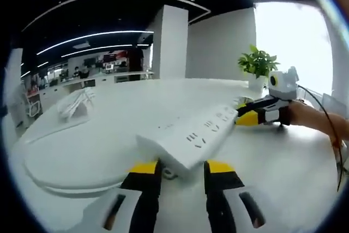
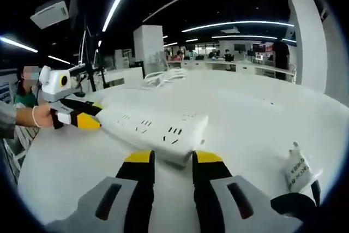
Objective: Straighten the power strip on the desk, plug the charger into it
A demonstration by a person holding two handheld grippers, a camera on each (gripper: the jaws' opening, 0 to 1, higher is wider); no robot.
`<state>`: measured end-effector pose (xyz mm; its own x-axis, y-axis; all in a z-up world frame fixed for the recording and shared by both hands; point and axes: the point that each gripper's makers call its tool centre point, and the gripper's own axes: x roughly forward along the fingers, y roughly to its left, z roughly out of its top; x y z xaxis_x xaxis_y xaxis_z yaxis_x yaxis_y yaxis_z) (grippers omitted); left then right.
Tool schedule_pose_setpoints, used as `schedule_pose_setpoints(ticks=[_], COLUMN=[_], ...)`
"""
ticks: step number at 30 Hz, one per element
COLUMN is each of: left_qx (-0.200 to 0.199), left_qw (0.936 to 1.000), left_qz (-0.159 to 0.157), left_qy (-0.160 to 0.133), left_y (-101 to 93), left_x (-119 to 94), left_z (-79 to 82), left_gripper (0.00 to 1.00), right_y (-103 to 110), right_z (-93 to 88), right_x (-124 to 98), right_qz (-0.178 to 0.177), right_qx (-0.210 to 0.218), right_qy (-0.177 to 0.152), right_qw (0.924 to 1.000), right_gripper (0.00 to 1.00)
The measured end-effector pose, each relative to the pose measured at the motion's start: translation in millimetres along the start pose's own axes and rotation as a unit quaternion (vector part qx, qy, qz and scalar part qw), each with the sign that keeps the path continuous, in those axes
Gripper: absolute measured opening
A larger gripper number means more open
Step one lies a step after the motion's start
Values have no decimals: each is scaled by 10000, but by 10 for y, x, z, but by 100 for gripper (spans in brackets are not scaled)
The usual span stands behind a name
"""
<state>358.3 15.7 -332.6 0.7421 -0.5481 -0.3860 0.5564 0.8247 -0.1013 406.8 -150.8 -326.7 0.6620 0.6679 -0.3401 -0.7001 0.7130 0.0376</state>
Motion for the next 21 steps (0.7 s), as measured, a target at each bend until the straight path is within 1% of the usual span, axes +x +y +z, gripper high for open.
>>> schedule_pose_setpoints(ticks=[7, 13, 21], left_qx=[-16, 10, 93], left_qw=[10000, 10000, 9998], left_qz=[-11, -56, -158], left_qy=[24, 36, 13], left_y=[7, 17, 44], left_x=[8, 15, 37], left_z=[8, 14, 25], left_gripper=[31, 30, 30], right_y=[-12, -25, -31], right_z=[-5, -4, -5], right_x=[-34, -43, -43], right_qz=[-10, -88, -277], right_qx=[85, 106, -25], right_qy=[-9, 2, 45], right_qw=[10000, 9999, 9996], right_gripper=[23, 22, 21])
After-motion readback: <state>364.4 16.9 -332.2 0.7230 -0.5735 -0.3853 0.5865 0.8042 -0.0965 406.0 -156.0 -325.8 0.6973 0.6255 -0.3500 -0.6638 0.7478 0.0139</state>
